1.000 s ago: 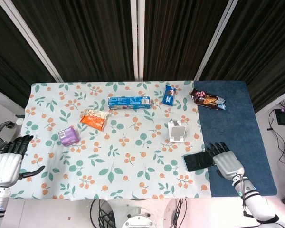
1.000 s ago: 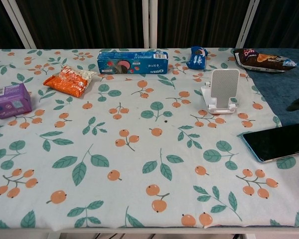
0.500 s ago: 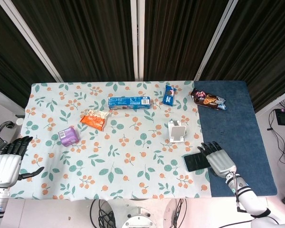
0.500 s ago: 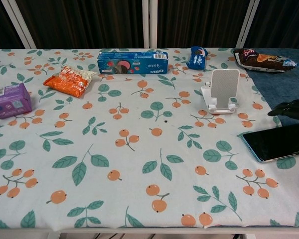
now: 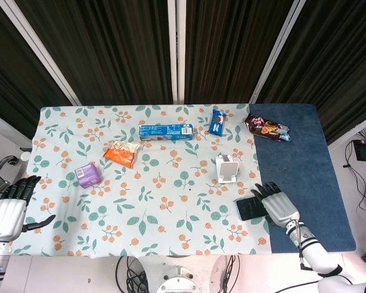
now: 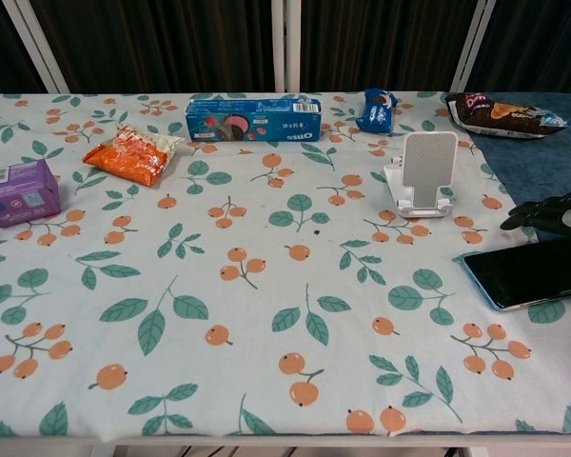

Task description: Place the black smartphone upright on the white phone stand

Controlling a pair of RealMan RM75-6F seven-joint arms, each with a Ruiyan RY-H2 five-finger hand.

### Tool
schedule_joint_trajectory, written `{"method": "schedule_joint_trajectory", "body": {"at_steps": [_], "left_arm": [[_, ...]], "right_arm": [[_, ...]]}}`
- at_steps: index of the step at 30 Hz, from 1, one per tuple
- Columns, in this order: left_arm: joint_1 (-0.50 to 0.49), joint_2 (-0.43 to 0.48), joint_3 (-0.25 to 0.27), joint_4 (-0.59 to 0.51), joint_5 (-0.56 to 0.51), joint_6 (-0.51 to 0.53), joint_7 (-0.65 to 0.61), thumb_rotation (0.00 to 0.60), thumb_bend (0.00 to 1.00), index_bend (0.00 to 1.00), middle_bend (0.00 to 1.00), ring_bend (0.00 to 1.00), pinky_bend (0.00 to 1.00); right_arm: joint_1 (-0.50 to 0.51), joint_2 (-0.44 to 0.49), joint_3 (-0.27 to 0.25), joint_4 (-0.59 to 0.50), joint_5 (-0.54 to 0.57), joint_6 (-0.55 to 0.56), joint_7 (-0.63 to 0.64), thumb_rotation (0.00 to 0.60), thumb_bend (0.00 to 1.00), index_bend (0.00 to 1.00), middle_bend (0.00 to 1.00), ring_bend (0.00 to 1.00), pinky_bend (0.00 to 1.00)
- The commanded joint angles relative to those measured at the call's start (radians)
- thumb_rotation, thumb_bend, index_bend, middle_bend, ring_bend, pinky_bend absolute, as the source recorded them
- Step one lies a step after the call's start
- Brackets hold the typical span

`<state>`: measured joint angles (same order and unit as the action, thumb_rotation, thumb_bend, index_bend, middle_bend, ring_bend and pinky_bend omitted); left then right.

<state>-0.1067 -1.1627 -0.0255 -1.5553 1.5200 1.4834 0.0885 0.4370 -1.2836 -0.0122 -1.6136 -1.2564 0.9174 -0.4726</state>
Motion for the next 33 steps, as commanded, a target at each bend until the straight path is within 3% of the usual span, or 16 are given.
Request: {"method": "schedule_joint_trajectory", "body": {"at_steps": [1, 21, 24, 29, 33], "left_arm": [[0.0, 0.0, 0.0, -0.001, -0.002, -0.002, 0.0, 0.379, 0.1, 0.09, 0.1, 0.12, 0.22], [0.0, 0.011, 0.005, -0.016, -0.017, -0.024, 0.007, 0.385, 0.1, 0.09, 0.1, 0.12, 0.22], [0.0, 0.012, 0.005, -0.017, -0.018, -0.025, 0.007, 0.387, 0.1, 0.09, 0.1, 0.12, 0.22], [-0.002, 0.013, 0.006, -0.019, -0.025, -0.036, 0.007, 0.384, 0.1, 0.09, 0.1, 0.12, 0.22], [-0.003, 0.016, 0.007, -0.024, -0.03, -0.043, 0.008, 0.383, 0.1, 0.09, 0.1, 0.12, 0.22]], "right_arm": [[0.001, 0.001, -0.002, -0.001, 0.007, 0.004, -0.001, 0.6, 0.21, 0.13, 0.0, 0.0, 0.0], [0.029, 0.0, -0.004, 0.015, 0.049, -0.021, 0.032, 0.6, 0.21, 0.22, 0.0, 0.0, 0.0], [0.03, -0.001, -0.005, 0.017, 0.037, -0.016, 0.047, 0.6, 0.22, 0.32, 0.0, 0.0, 0.0], [0.027, -0.005, -0.011, 0.027, 0.017, -0.006, 0.073, 0.6, 0.24, 0.57, 0.0, 0.0, 0.0], [0.02, -0.008, -0.013, 0.034, -0.01, 0.014, 0.103, 0.6, 0.26, 0.64, 0.03, 0.0, 0.0]]}}
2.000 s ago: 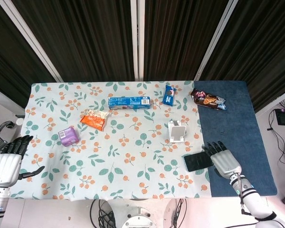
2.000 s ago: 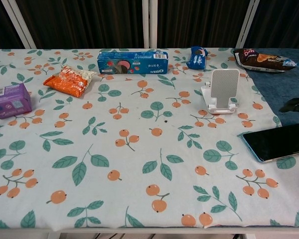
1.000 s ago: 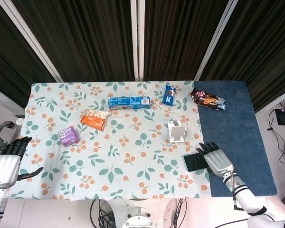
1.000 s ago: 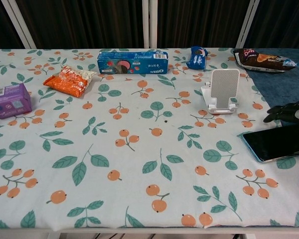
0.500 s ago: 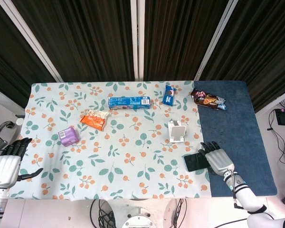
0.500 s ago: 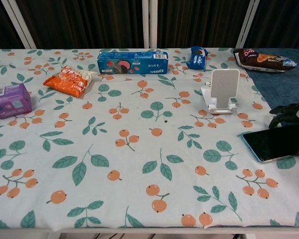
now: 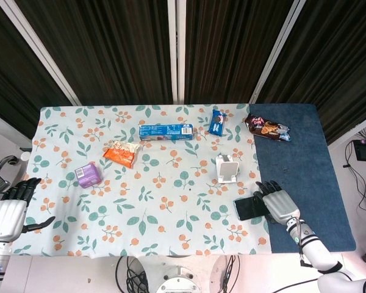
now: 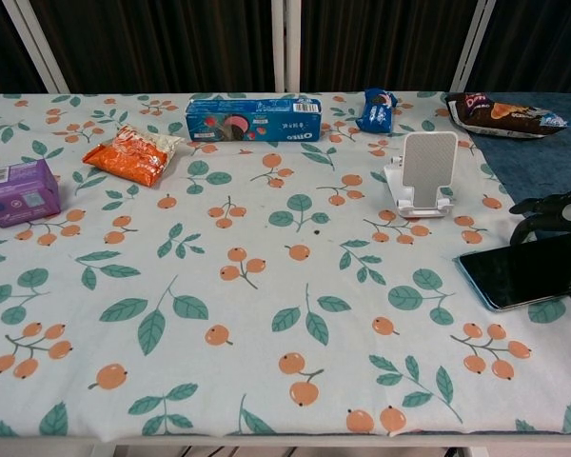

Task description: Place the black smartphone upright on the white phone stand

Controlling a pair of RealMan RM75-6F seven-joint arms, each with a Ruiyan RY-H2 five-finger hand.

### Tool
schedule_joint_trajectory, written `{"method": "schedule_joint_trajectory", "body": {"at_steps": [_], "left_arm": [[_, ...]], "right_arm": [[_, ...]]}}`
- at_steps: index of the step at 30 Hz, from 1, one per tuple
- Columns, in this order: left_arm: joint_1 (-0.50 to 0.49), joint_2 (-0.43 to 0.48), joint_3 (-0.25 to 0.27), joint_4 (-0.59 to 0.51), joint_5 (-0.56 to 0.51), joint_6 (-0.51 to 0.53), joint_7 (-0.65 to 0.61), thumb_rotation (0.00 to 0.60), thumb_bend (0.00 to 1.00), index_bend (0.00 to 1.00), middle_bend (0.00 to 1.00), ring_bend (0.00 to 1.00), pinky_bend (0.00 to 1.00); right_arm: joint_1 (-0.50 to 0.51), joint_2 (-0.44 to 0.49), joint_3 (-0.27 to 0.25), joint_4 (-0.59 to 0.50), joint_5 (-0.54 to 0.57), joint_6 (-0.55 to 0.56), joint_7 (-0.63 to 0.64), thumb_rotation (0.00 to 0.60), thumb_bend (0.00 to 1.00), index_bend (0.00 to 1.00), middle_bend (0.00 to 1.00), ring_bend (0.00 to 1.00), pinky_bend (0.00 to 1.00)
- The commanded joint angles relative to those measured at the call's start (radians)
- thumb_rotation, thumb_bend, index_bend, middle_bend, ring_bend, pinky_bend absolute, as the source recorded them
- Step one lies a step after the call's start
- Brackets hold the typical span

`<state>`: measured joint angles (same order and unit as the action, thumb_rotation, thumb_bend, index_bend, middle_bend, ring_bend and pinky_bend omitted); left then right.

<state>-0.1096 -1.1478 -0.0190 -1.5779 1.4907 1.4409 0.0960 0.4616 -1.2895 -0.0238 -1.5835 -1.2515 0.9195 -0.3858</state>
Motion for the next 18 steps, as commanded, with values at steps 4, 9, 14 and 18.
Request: {"method": "schedule_joint_trajectory", "body": {"at_steps": [4, 9, 14, 18], "left_arm": [[0.001, 0.002, 0.0, -0.003, -0.002, 0.0, -0.002, 0.386, 0.1, 0.09, 0.1, 0.12, 0.22], [0.001, 0.002, 0.002, -0.001, -0.002, -0.002, -0.003, 0.382, 0.1, 0.09, 0.1, 0.12, 0.22], [0.003, 0.002, 0.002, -0.003, -0.002, -0.001, -0.002, 0.387, 0.09, 0.09, 0.1, 0.12, 0.22], [0.001, 0.003, 0.002, -0.004, -0.003, -0.004, -0.003, 0.386, 0.1, 0.09, 0.1, 0.12, 0.22]], "right_arm": [[-0.014, -0.005, -0.004, 0.012, -0.052, 0.038, 0.06, 0.6, 0.29, 0.66, 0.12, 0.0, 0.0], [-0.017, -0.006, -0.007, 0.025, -0.073, 0.048, 0.077, 0.6, 0.3, 0.68, 0.27, 0.09, 0.0], [-0.023, -0.01, -0.008, 0.033, -0.087, 0.065, 0.08, 0.6, 0.31, 0.68, 0.31, 0.23, 0.0], [-0.025, -0.009, -0.007, 0.034, -0.091, 0.068, 0.088, 0.6, 0.32, 0.69, 0.35, 0.34, 0.0]]}}
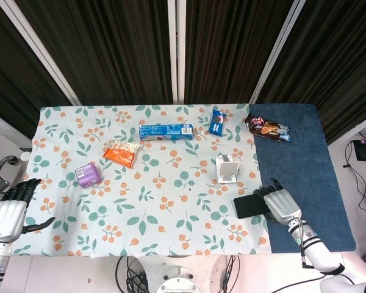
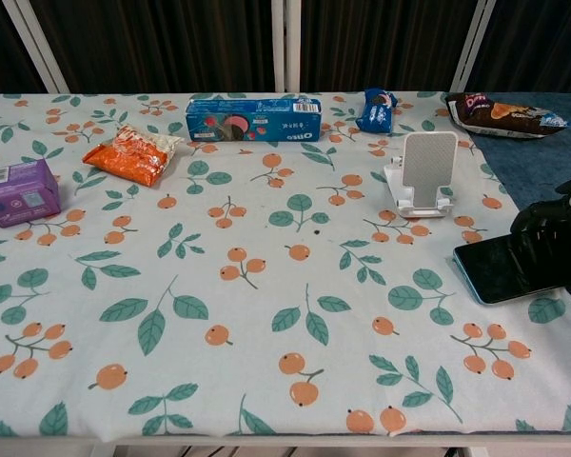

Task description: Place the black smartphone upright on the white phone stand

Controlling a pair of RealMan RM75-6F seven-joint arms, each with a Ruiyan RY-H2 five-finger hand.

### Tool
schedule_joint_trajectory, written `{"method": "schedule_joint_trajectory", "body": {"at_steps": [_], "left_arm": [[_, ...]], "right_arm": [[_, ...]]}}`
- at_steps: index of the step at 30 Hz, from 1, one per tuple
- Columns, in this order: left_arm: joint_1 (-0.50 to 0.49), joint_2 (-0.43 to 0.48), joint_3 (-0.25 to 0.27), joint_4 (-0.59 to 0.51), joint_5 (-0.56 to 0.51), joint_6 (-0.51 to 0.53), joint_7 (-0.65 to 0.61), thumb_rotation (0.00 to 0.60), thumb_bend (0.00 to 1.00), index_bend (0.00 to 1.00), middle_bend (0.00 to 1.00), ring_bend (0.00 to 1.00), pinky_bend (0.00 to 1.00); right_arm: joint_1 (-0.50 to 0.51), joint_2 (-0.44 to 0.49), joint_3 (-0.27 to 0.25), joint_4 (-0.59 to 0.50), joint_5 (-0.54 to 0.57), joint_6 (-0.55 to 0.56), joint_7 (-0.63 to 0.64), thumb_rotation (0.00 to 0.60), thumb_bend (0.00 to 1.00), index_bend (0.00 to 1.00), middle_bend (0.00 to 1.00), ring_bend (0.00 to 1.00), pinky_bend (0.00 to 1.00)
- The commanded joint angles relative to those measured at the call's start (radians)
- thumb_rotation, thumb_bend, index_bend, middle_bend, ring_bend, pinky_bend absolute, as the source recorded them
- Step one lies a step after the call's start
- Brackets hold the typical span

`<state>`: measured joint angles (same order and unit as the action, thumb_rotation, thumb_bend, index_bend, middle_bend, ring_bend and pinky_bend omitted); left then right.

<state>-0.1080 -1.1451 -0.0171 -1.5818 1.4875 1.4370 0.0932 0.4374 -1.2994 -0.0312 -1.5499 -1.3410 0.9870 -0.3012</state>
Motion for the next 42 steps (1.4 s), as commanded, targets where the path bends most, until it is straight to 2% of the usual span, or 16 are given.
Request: {"method": "schedule_joint_trajectory", "body": {"at_steps": [1, 8, 13, 17, 22, 25, 28, 37, 42], "left_arm": [[-0.001, 0.0, 0.0, 0.0, 0.0, -0.001, 0.0, 0.386, 0.1, 0.09, 0.1, 0.12, 0.22], [-0.001, 0.001, -0.001, -0.002, -0.001, -0.002, -0.002, 0.387, 0.09, 0.09, 0.1, 0.12, 0.22], [0.001, 0.004, -0.001, -0.004, -0.001, 0.002, -0.004, 0.39, 0.1, 0.09, 0.1, 0.12, 0.22], [0.001, 0.004, -0.001, -0.002, 0.002, 0.004, -0.008, 0.39, 0.09, 0.09, 0.1, 0.12, 0.22], [0.0, 0.0, -0.002, 0.0, 0.005, 0.006, -0.009, 0.388, 0.1, 0.09, 0.1, 0.12, 0.22], [0.0, -0.001, -0.003, 0.0, 0.009, 0.009, -0.008, 0.388, 0.1, 0.09, 0.1, 0.12, 0.22], [0.001, -0.004, -0.003, -0.001, 0.009, 0.011, -0.007, 0.391, 0.1, 0.09, 0.1, 0.12, 0.22], [0.005, -0.014, 0.0, 0.012, 0.0, 0.008, -0.014, 0.397, 0.1, 0.09, 0.1, 0.12, 0.22], [0.006, -0.016, -0.002, 0.02, 0.001, 0.01, -0.022, 0.397, 0.1, 0.09, 0.1, 0.12, 0.22]], "right_arm": [[-0.001, 0.002, 0.001, -0.001, -0.002, 0.001, 0.006, 0.6, 0.32, 0.7, 0.36, 0.35, 0.0], [-0.011, 0.018, 0.003, -0.008, -0.041, 0.037, 0.043, 0.6, 0.33, 0.7, 0.38, 0.37, 0.0], [-0.034, 0.054, 0.007, -0.023, -0.114, 0.127, 0.082, 0.6, 0.33, 0.71, 0.38, 0.37, 0.0], [-0.051, 0.112, 0.037, -0.054, -0.206, 0.26, 0.077, 0.6, 0.33, 0.71, 0.38, 0.37, 0.0], [-0.028, 0.17, 0.098, -0.067, -0.312, 0.368, 0.009, 0.6, 0.33, 0.71, 0.39, 0.38, 0.0], [0.03, 0.198, 0.146, -0.019, -0.414, 0.39, -0.142, 0.6, 0.33, 0.71, 0.41, 0.38, 0.0], [0.092, 0.207, 0.167, 0.055, -0.522, 0.374, -0.278, 0.6, 0.32, 0.71, 0.42, 0.38, 0.0], [0.25, 0.265, 0.134, 0.134, -0.695, 0.164, -0.423, 0.6, 0.31, 0.69, 0.43, 0.39, 0.01], [0.323, 0.285, 0.103, 0.17, -0.754, 0.058, -0.431, 0.6, 0.32, 0.69, 0.42, 0.39, 0.0]]}}
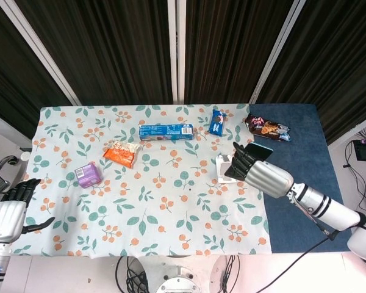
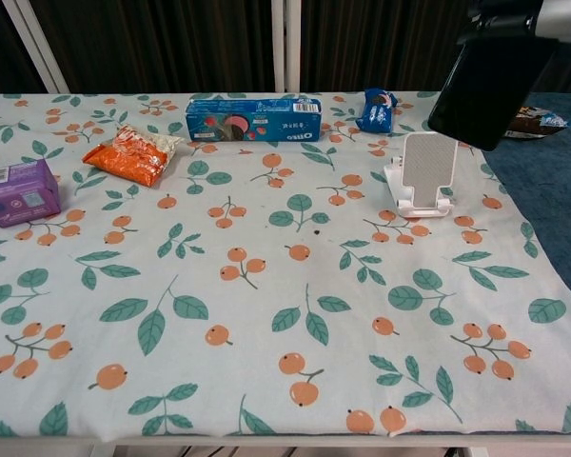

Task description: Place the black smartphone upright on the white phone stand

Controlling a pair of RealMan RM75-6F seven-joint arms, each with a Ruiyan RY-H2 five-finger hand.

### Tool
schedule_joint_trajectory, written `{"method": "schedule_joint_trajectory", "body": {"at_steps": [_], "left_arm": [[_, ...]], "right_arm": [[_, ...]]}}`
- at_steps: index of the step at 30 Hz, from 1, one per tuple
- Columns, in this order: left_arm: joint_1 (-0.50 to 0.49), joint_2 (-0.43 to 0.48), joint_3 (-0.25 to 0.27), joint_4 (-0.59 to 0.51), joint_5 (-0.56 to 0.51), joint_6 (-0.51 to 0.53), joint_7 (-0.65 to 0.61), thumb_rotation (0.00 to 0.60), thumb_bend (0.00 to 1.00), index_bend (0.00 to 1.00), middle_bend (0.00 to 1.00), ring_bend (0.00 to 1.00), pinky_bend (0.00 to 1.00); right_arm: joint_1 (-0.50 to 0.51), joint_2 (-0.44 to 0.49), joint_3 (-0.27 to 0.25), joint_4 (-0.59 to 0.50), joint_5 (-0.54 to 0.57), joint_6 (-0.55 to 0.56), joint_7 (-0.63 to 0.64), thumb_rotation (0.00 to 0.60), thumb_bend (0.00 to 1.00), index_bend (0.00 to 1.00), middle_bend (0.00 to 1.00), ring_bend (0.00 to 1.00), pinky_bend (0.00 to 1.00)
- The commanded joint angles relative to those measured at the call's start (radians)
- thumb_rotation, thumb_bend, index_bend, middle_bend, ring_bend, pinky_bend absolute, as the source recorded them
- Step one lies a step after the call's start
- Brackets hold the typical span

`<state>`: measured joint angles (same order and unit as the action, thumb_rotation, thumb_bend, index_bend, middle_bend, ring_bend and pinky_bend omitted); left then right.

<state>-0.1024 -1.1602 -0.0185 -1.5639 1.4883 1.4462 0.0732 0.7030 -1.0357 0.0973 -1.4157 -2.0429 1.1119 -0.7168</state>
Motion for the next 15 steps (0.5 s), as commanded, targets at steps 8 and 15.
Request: {"method": "schedule_joint_trajectory", "body": {"at_steps": [8, 15], "left_arm": [[0.0, -0.007, 0.0, 0.02, -0.001, -0.001, -0.01, 0.4, 0.1, 0.09, 0.1, 0.12, 0.22], [0.007, -0.009, 0.002, 0.029, -0.005, 0.002, -0.015, 0.398, 0.1, 0.09, 0.1, 0.12, 0.22]], "right_arm": [[0.172, -0.014, -0.094, 0.145, -0.191, -0.07, 0.086, 0.6, 0.31, 0.62, 0.39, 0.39, 0.0], [0.198, -0.09, -0.121, 0.267, -0.215, -0.007, 0.156, 0.6, 0.31, 0.62, 0.38, 0.38, 0.0]]}}
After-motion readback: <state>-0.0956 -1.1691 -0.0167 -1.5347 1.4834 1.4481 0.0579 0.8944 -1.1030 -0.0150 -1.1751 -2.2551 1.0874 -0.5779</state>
